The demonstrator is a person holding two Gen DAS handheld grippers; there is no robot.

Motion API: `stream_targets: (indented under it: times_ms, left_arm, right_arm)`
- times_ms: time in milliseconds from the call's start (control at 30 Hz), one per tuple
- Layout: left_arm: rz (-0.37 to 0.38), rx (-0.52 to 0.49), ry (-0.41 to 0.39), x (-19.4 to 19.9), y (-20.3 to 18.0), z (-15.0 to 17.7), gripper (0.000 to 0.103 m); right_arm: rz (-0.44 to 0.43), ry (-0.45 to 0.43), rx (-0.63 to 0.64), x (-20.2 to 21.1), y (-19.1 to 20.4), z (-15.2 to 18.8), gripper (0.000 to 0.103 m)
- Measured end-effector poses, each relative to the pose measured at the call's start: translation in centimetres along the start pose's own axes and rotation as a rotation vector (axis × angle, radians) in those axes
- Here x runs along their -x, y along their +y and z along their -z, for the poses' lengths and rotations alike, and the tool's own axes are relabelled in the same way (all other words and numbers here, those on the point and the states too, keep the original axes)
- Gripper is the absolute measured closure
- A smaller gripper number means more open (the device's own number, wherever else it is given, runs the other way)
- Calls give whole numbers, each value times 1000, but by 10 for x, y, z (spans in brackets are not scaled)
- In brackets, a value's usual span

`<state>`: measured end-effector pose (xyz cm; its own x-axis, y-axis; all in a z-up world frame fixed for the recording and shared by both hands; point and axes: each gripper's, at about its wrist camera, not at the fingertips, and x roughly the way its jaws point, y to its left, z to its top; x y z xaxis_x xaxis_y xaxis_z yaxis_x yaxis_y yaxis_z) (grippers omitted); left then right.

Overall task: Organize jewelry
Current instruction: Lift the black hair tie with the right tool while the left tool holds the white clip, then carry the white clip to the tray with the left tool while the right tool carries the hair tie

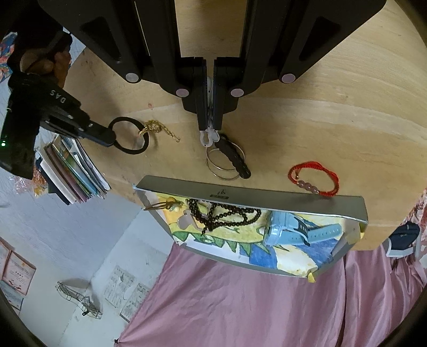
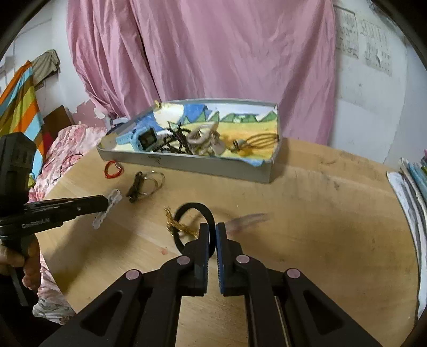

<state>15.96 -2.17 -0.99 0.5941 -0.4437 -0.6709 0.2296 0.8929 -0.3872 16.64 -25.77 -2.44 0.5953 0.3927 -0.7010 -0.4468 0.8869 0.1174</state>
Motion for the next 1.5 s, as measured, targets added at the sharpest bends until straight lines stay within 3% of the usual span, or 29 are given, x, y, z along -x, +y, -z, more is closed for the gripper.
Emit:
stream_targets:
  times_ms: [133,300,533,700,933,1033,1500]
  left_arm:
    - [10,2,15,-5,-1,1,102]
    - [13,8,25,-9,0,3,102]
    - [10,12,31,-11,2,4,102]
    - [12,15,35,-11,2,5,102]
    - [9,18,29,-10,2,6,102]
    - [6,23,28,-8,4,7,102]
    - [5,42,19,-3,12,6,102]
  right_arm:
    - [1,14,2,-3,1,3,95]
    - [-14,8,20,-3,3,2,71]
    - [-73,38,73,-12,17,4,71]
    - [-92,68,76,-21,22,10,76]
    - [-106,37,134,-16,34,-1,77]
    - [-124,49,171,-22,42,-6,85]
    - [-73,105,204,-41,42,-4,97]
